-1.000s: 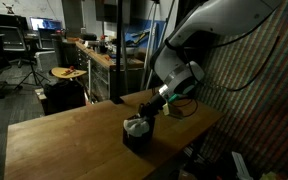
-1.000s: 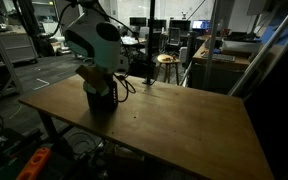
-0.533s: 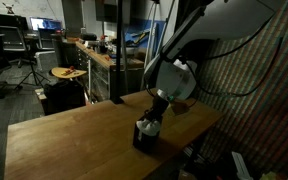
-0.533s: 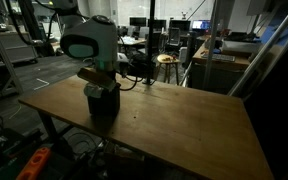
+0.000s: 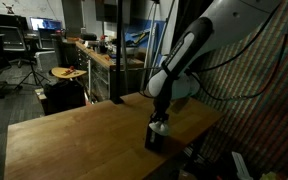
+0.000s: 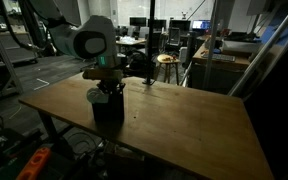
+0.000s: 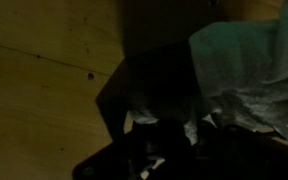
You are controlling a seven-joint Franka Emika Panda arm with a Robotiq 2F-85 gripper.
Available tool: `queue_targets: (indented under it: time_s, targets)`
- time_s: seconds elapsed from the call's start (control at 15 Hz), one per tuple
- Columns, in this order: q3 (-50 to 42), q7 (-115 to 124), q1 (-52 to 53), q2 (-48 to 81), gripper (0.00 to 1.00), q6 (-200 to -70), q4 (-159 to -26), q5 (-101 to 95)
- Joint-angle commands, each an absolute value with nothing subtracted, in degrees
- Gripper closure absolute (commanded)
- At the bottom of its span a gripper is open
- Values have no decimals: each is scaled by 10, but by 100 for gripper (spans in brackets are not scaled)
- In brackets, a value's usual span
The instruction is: Pick up the white towel and push it down into the black basket
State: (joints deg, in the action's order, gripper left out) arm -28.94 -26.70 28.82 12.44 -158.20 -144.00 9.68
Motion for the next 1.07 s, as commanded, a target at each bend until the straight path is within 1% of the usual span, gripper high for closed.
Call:
queue_targets:
  time_s: [0.0,0.07,0.27,0.33,0.4,0.47,0.53,0.6,0.73,0.8,1.0]
  targets:
    - [-348,-181,338,102,96,-1491,-1394,-31]
    - [-245,-133,231,82,96,-1475,-1384,-100]
    - [-161,-111,156,61,96,-1433,-1358,-129]
    - [-137,-112,132,56,93,-1424,-1352,-123]
    - [-116,-111,111,54,68,-1417,-1346,-115]
    - [-102,-114,95,50,67,-1404,-1342,-119]
    - [-86,-117,81,67,60,-1429,-1350,-118]
    - [-75,-118,69,65,78,-1426,-1348,-116]
    - [-63,-118,57,68,63,-1427,-1351,-116]
    - [-62,-118,55,70,60,-1427,-1351,-116]
    - [-60,-118,55,72,60,-1427,-1351,-116]
